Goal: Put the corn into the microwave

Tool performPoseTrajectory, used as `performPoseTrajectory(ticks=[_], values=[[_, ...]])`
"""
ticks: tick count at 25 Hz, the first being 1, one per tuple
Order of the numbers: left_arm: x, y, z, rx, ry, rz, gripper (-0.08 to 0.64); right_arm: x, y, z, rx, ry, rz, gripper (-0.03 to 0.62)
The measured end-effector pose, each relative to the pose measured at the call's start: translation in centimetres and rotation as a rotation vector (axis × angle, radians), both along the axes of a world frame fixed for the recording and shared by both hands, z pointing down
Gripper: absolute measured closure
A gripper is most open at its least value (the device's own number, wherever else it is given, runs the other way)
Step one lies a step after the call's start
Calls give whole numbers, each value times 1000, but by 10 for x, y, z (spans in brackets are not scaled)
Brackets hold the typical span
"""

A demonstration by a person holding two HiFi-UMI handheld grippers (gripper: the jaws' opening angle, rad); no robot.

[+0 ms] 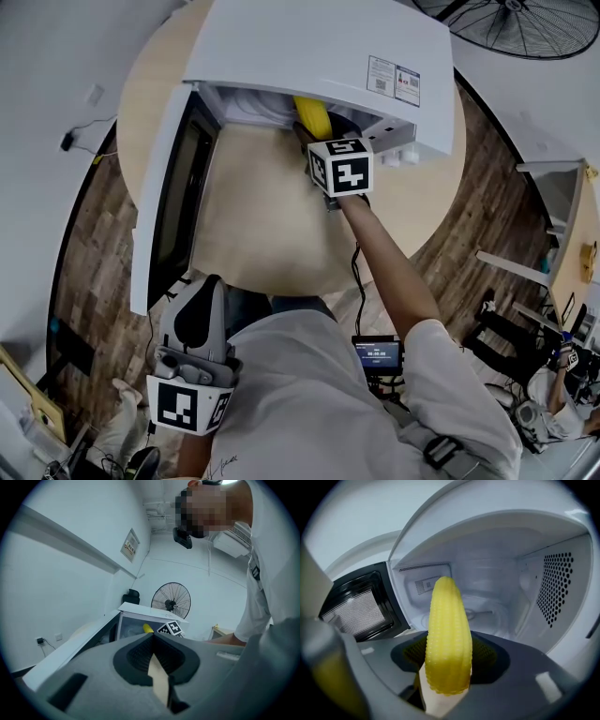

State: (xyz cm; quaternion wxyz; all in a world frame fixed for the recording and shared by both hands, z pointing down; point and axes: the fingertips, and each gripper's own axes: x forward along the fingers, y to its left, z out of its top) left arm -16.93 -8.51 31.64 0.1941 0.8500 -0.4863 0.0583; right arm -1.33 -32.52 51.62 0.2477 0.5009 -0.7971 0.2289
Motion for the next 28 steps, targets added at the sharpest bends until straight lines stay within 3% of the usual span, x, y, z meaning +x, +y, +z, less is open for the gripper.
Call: performPoseTrajectory(ticks=[28], values=[[-12, -8, 12, -40, 11, -28, 568, -11, -49, 20, 16, 70, -3, 337]])
